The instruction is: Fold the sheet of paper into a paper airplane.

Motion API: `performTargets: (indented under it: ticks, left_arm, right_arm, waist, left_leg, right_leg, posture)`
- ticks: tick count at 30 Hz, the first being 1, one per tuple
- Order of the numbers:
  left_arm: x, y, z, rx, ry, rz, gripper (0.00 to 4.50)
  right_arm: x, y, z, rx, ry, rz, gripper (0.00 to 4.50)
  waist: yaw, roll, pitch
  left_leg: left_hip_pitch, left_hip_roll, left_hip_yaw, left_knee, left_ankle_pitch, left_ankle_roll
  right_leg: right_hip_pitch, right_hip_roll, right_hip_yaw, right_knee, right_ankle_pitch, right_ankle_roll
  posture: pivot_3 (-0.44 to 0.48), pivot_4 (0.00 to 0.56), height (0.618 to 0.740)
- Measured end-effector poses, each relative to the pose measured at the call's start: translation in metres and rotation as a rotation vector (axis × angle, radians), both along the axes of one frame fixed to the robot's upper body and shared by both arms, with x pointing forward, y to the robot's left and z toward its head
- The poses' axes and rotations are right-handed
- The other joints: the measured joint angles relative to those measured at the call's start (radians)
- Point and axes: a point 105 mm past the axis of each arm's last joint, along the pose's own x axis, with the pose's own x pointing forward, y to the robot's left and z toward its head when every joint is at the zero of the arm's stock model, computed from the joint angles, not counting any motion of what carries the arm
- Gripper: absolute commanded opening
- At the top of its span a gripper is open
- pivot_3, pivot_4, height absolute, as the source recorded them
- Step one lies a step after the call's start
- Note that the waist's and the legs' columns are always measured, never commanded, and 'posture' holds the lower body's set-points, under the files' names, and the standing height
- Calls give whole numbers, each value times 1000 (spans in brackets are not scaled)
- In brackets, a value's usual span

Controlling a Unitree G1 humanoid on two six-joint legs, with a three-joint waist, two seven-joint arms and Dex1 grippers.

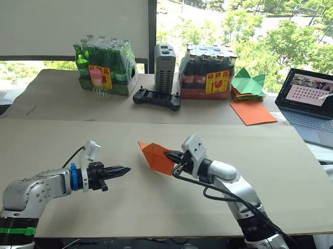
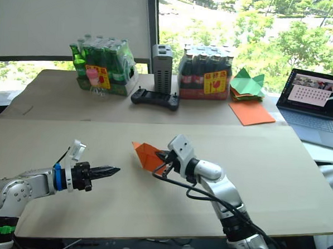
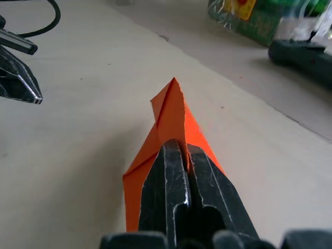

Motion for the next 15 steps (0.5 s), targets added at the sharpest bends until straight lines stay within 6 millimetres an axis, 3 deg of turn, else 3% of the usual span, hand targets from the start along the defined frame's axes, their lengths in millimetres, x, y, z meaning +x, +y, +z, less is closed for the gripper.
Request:
performTargets:
  ticks: [7, 11, 14, 15]
  left_arm:
    - [1, 1, 2, 6, -7, 0, 0]
    - [1, 2, 2, 7, -6, 2, 0]
    - [1, 2, 2, 7, -7, 3, 0]
    - [1, 2, 2, 7, -7, 4, 0]
  right_arm:
    - [-4, 5, 12, -291, -639, 97, 36]
    - [-13, 8, -12, -521, -913, 253, 36]
    - [-22, 9, -42, -595, -905, 358, 36]
    - [-23, 10, -42, -589, -912, 368, 36]
  waist:
    - [-1, 0, 0]
    - [0, 0, 0]
    - [-1, 0, 0]
    - [-2, 0, 0]
  left_leg:
    - [0, 0, 0, 1, 0, 0]
    - [0, 0, 0, 1, 0, 0]
    - [0, 0, 0, 2, 0, 0]
    - [0, 0, 0, 2, 0, 0]
  right_leg:
    - [0, 0, 0, 1, 0, 0]
    - [0, 0, 0, 1, 0, 0]
    - [0, 0, 1, 1, 0, 0]
    - [0, 0, 1, 1, 0, 0]
  posture:
    - [0, 150, 740]
    - [0, 150, 740]
    - [0, 150, 740]
    - [0, 150, 740]
